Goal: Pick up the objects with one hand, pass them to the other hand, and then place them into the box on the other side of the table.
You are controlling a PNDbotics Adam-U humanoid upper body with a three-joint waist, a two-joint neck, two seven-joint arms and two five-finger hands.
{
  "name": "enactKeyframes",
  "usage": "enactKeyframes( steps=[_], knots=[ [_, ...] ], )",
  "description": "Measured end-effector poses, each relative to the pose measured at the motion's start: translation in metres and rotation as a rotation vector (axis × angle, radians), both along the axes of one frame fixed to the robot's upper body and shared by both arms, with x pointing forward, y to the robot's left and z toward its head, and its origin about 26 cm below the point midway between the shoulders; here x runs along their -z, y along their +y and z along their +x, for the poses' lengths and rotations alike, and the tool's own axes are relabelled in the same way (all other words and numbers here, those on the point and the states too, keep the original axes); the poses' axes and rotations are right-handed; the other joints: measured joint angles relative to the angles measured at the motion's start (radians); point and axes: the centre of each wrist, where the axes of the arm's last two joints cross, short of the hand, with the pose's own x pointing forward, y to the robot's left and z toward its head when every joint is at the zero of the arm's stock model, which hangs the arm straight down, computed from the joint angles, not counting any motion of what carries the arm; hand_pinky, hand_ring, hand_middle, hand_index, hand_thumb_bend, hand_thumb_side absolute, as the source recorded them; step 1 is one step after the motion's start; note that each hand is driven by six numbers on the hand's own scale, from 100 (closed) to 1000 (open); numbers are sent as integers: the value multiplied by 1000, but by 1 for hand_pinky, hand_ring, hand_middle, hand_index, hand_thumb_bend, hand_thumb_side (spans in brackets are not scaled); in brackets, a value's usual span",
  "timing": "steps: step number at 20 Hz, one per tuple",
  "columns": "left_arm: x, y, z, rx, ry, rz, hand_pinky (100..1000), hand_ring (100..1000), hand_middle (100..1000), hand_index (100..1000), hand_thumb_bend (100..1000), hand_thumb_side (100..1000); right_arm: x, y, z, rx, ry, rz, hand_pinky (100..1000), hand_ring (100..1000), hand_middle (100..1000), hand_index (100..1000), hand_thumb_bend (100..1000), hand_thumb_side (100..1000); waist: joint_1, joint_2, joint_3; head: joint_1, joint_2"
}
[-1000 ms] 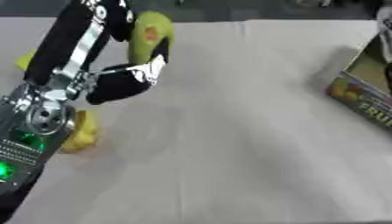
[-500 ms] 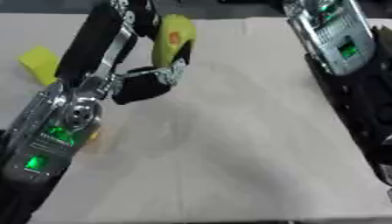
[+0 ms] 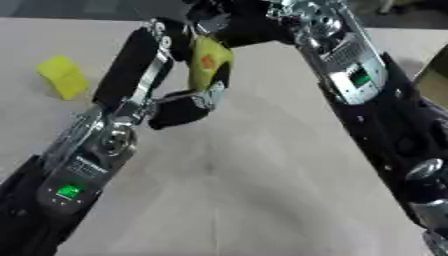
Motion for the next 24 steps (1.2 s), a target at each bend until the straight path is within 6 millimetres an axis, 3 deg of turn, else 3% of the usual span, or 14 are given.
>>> enactKeyframes(
  steps=[5, 13, 24],
  knots=[
    [12, 4, 4, -10, 12, -24, 511, 468, 370, 335, 100, 315, -15, -5, -1, -23, -10, 7, 803, 882, 789, 912, 189, 168, 0, 0, -1, 12, -4],
    [21, 12, 4, -14, 3, -26, 507, 465, 366, 330, 100, 309, -48, -21, -18, -23, -141, 18, 803, 878, 791, 912, 186, 124, 0, 0, -4, 29, -9],
    [19, 22, 0, -25, -38, 2, 504, 462, 361, 326, 100, 296, -55, -20, -33, -90, -191, -47, 795, 866, 783, 910, 168, 100, 0, 0, -7, 30, -9]
  ],
)
